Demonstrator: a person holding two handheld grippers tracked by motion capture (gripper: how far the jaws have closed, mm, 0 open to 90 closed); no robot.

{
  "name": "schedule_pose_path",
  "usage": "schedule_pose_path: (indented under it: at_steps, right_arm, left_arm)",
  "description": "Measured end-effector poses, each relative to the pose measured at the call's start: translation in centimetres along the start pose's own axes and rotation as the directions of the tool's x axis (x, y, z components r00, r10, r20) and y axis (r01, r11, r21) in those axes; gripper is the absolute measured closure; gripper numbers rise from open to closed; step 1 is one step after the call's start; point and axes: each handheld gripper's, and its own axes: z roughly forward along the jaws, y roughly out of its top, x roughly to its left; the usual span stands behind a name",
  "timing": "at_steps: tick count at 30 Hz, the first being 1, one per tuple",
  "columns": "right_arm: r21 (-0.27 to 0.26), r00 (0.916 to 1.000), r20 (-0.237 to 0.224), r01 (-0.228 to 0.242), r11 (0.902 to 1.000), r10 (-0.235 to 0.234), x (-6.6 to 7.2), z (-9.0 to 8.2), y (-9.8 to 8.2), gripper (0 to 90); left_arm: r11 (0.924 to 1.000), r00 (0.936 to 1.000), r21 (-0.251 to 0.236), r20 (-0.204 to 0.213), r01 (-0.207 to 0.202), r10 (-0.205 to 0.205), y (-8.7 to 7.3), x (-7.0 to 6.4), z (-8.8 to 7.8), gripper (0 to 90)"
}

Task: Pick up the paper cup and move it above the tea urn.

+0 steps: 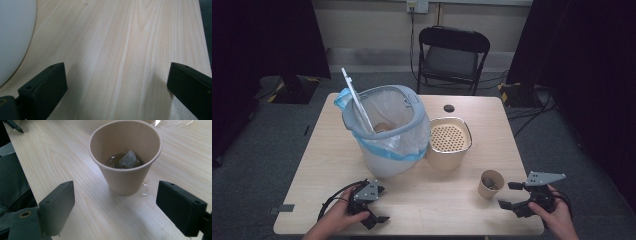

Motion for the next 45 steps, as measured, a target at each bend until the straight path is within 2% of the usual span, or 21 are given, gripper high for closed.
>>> schedule_pose_path:
  at_steps: [4, 6, 8, 11, 15, 19, 23, 29, 32, 38, 45]
  right_arm:
    - [0.0, 1.0, -0.006, -0.003, 1.0, 0.003, 0.1, 0.9, -0.7, 14.9]
    - [-0.003, 1.0, 0.006, 0.0, 1.0, 0.0, 0.1, 1.4, -1.0, 15.0]
    - [-0.019, 0.9997, 0.025, 0.0, 0.9998, 0.0, 0.0, 1.8, -1.2, 15.0]
    - [-0.05, 0.9994, 0.029, -0.016, 0.9986, 0.017, -0.2, 2.5, -1.3, 15.1]
    - [-0.068, 0.9983, 0.053, -0.018, 0.9975, 0.022, -0.2, 3.2, -1.2, 15.3]
    - [-0.086, 0.9973, 0.073, 0.004, 0.9963, 0.002, -0.1, 3.8, -0.8, 15.8]
    - [-0.1, 0.9973, 0.073, 0.008, 0.995, 0.0, -0.2, 4.3, -0.6, 16.1]
    - [-0.149, 0.9974, 0.071, 0.001, 0.9888, 0.009, -0.2, 4.7, -0.7, 17.5]
    - [-0.151, 0.9976, 0.068, 0.001, 0.9886, 0.01, -0.2, 4.9, -0.8, 18.0]
    - [-0.179, 0.9944, 0.105, 0.026, 0.9834, -0.007, -0.1, 5.1, -0.9, 21.4]
    - [-0.208, 0.9937, 0.11, 0.046, 0.9771, -0.023, 0.1, 5.2, -0.9, 22.2]
  left_arm:
    - [1.0, 1.0, 0.0, 0.0, 0.0, 0.0, 0.0, 0.0, 0.0, 2.0]
    - [1.0, 1.0, 0.0, 0.0, 0.0, 0.0, 0.0, 0.0, 0.0, 2.0]
    - [1.0, 1.0, 0.0, 0.0, 0.0, 0.0, 0.0, 0.0, 0.0, 2.0]
    - [1.0, 1.0, 0.0, 0.0, 0.0, 0.0, 0.0, 0.0, 0.0, 2.0]
    - [1.0, 1.0, 0.0, 0.0, 0.0, 0.0, 0.0, 0.0, 0.0, 2.0]
    - [1.0, 1.0, 0.0, 0.0, 0.0, 0.0, 0.0, 0.0, 0.0, 2.0]
    - [1.0, 1.0, 0.0, 0.0, 0.0, 0.0, 0.0, 0.0, 0.0, 2.0]
    - [1.0, 1.0, 0.0, 0.0, 0.0, 0.0, 0.0, 0.0, 0.0, 2.0]
    - [1.0, 1.0, 0.0, 0.0, 0.0, 0.0, 0.0, 0.0, 0.0, 2.0]
    - [1.0, 1.0, 0.0, 0.0, 0.0, 0.0, 0.0, 0.0, 0.0, 2.0]
    - [1.0, 1.0, 0.0, 0.0, 0.0, 0.0, 0.0, 0.0, 0.0, 2.0]
